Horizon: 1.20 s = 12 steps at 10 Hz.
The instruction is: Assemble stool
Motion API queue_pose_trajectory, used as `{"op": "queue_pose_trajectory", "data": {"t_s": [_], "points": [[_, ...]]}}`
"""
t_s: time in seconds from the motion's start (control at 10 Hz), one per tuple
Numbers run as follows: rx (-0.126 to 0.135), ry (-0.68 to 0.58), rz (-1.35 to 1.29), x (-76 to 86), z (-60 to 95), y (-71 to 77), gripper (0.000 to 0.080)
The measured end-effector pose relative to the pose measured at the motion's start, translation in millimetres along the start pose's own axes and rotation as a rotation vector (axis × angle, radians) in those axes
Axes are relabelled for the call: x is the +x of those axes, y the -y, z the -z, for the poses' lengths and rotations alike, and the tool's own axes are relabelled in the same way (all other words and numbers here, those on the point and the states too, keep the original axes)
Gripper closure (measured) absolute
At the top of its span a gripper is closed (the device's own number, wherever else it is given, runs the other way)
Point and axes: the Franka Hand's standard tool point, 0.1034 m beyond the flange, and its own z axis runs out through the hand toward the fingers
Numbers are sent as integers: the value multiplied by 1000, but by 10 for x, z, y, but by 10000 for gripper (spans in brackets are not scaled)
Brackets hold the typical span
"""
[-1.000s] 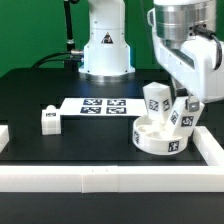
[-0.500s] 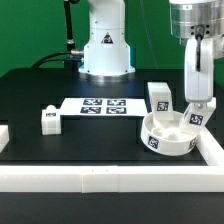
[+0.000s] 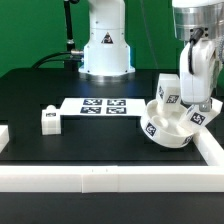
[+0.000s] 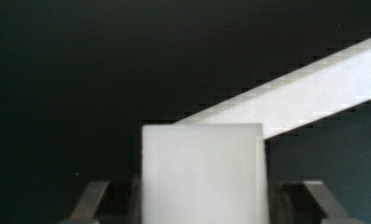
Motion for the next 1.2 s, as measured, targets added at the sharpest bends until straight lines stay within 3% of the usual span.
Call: {"op": "queue_pose_trajectory", "data": {"t_s": [0.1, 0.2, 0.3, 0.6, 1.0, 1.2], "points": [[4, 2, 24, 17, 32, 23, 466], [23, 10, 55, 74, 160, 106, 268], [39, 16, 94, 117, 269, 158, 187], [87, 39, 131, 293, 649, 305, 152], [87, 31, 158, 332, 616, 317, 150], [88, -5, 389, 789, 632, 460, 150]]}}
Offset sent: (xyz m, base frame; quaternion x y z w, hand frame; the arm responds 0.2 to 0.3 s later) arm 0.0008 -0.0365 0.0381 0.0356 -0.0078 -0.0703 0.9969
